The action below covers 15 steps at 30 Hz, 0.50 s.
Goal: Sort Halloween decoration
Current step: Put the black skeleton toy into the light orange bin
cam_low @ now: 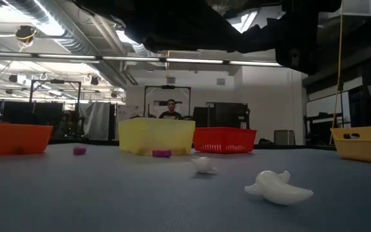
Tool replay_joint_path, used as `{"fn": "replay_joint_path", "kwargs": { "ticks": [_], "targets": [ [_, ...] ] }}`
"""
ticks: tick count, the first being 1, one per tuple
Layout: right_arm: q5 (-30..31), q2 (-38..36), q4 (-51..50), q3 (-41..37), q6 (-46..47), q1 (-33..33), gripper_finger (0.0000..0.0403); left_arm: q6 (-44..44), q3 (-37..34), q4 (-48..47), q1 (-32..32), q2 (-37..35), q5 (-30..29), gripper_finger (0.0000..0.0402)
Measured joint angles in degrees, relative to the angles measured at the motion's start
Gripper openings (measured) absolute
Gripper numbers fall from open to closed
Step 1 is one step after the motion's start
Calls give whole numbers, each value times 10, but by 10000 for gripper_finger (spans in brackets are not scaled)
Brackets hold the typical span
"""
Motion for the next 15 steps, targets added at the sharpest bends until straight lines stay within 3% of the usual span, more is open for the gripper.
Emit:
{"fn": "replay_joint_path", "kwargs": {
  "ticks": [8, 15],
  "targets": [
    [-4, 0, -2, 0, 0, 0, 90, 0, 0, 0, 0, 0, 2, 20],
    [-5, 0, -4, 0, 0, 0, 46, 0, 0, -2, -1, 0, 3, 20]
  ]
}}
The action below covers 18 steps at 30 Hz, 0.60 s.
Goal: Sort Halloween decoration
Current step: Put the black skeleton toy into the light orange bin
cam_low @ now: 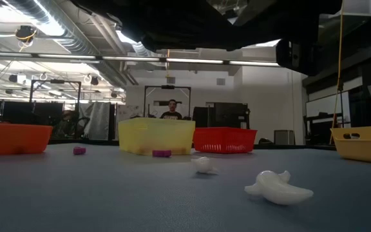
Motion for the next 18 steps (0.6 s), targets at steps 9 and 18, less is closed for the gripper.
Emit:
{"fn": "replay_joint_path", "kwargs": {
  "ticks": [9, 18],
  "targets": [
    [0, 0, -1, 0, -2, 0, 31, 0, 0, 0, 0, 0, 0, 27],
    [-1, 0, -5, 0, -17, 0, 32, -4, 0, 0, 2, 0, -3, 86]
  ]
}}
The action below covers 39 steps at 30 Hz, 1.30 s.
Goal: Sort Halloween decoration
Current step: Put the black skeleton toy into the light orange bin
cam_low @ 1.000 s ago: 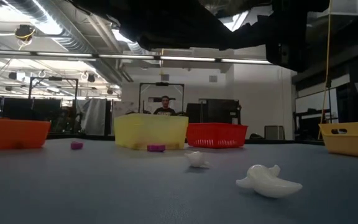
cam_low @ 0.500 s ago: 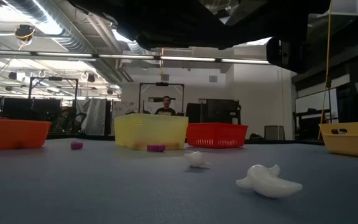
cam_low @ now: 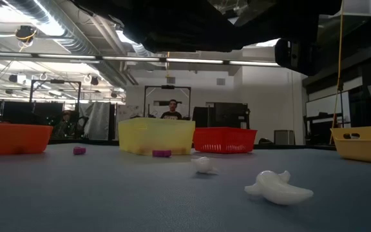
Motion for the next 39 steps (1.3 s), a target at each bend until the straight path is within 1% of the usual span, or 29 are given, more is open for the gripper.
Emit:
{"fn": "replay_joint_path", "kwargs": {
  "ticks": [4, 8, 15, 22, 30, 39],
  "targets": [
    [-4, 0, -44, 0, -19, 0, 32, -1, 0, 0, 1, 0, -3, 117],
    [-4, 0, -104, 0, -20, 0, 31, -1, 0, -1, 1, 0, -3, 131],
    [-9, -5, -252, 0, -21, -13, 36, -1, 0, -2, 0, 0, -1, 132],
    [-5, -28, -389, 0, -28, -45, 37, -2, 0, -2, 0, 0, 3, 133],
    [-5, -77, -509, 0, -51, -71, 37, -1, 0, -8, 1, 0, 3, 132],
    [-9, -146, -650, 0, -51, -70, 37, -2, 0, -21, 1, 0, 3, 131]
  ]
}}
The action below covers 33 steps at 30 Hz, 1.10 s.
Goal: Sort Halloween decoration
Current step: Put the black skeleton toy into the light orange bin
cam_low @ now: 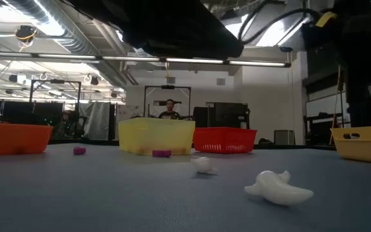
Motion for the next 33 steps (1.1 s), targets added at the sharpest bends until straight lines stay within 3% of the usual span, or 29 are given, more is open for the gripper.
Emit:
{"fn": "replay_joint_path", "kwargs": {
  "ticks": [11, 33],
  "targets": [
    [-17, -23, -124, 0, 0, 0, 37, -1, 0, -1, 0, 0, 0, 131],
    [-62, -23, -136, 0, 0, 0, 37, -1, 0, -1, 0, 0, 0, 131]
  ]
}}
